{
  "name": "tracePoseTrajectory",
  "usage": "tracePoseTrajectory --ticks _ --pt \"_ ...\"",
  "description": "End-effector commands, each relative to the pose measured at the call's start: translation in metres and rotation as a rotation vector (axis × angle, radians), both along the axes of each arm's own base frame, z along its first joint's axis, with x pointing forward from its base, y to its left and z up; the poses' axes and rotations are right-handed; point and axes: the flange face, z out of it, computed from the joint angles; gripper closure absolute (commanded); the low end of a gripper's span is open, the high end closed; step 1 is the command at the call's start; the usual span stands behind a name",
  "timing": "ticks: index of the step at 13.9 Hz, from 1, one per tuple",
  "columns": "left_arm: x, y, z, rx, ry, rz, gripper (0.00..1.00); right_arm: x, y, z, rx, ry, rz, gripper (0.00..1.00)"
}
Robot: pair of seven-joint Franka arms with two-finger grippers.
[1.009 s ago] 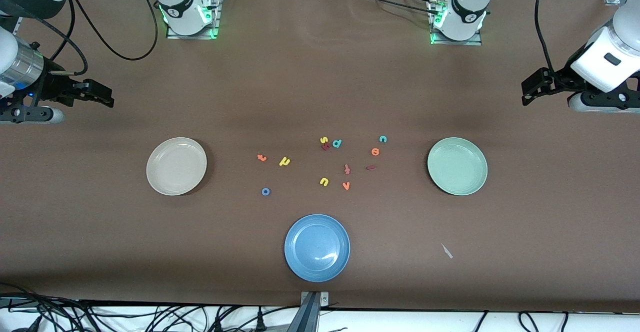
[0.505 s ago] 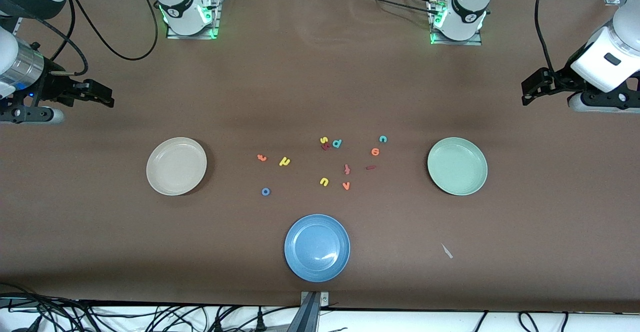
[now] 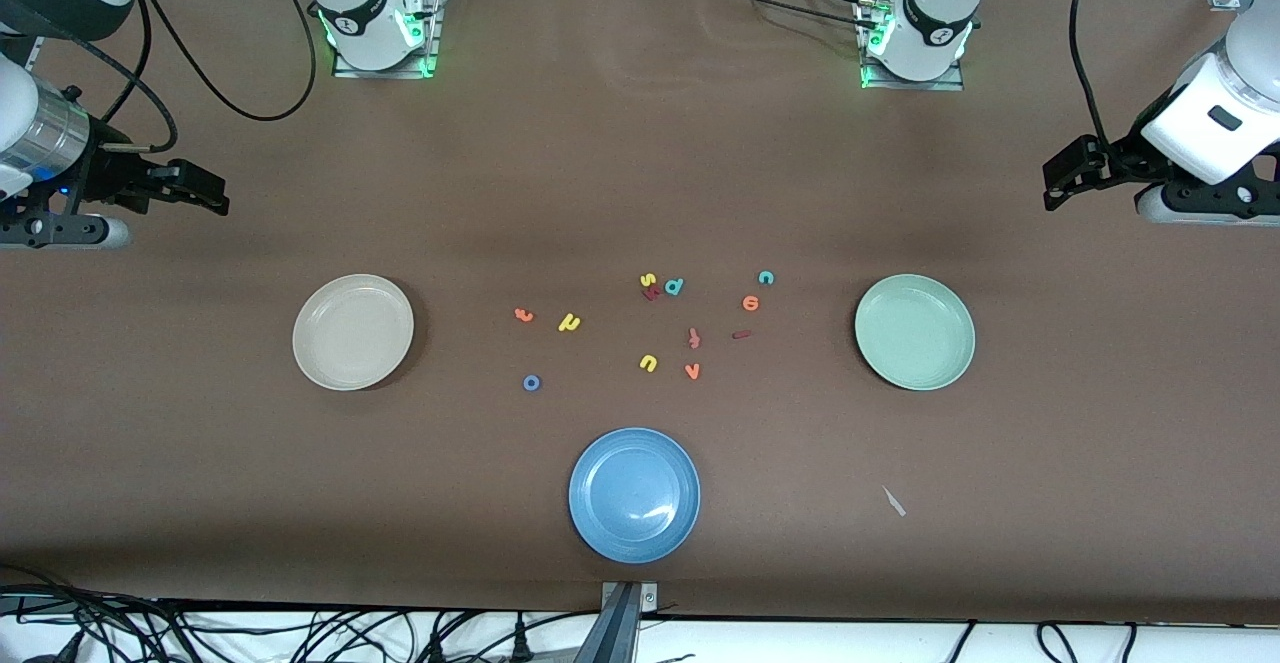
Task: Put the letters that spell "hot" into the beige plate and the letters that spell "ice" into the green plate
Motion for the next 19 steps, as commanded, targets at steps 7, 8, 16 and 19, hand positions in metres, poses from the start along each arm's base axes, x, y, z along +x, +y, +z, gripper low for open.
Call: tracePoseTrajectory --ticks 7,8,16,19 --pt "0.003 -0.008 0.006 -0.016 0.002 -0.018 0.00 0.024 0.043 -0.023 0.001 -0.010 0.068 0.00" --pt "0.002 -0.010 0.006 -0.015 0.004 -0.022 0.00 0.023 0.058 -0.024 0.000 -0.007 0.088 0.00" --pt "0.019 -0.098 -0.062 -0.033 0.117 -0.163 0.00 0.031 0.153 -0.096 0.109 0.089 0.051 0.00" --pt "0.039 -0.135 -0.113 -0.089 0.124 -0.196 0.00 0.043 0.193 -0.142 0.096 0.047 0.032 0.00"
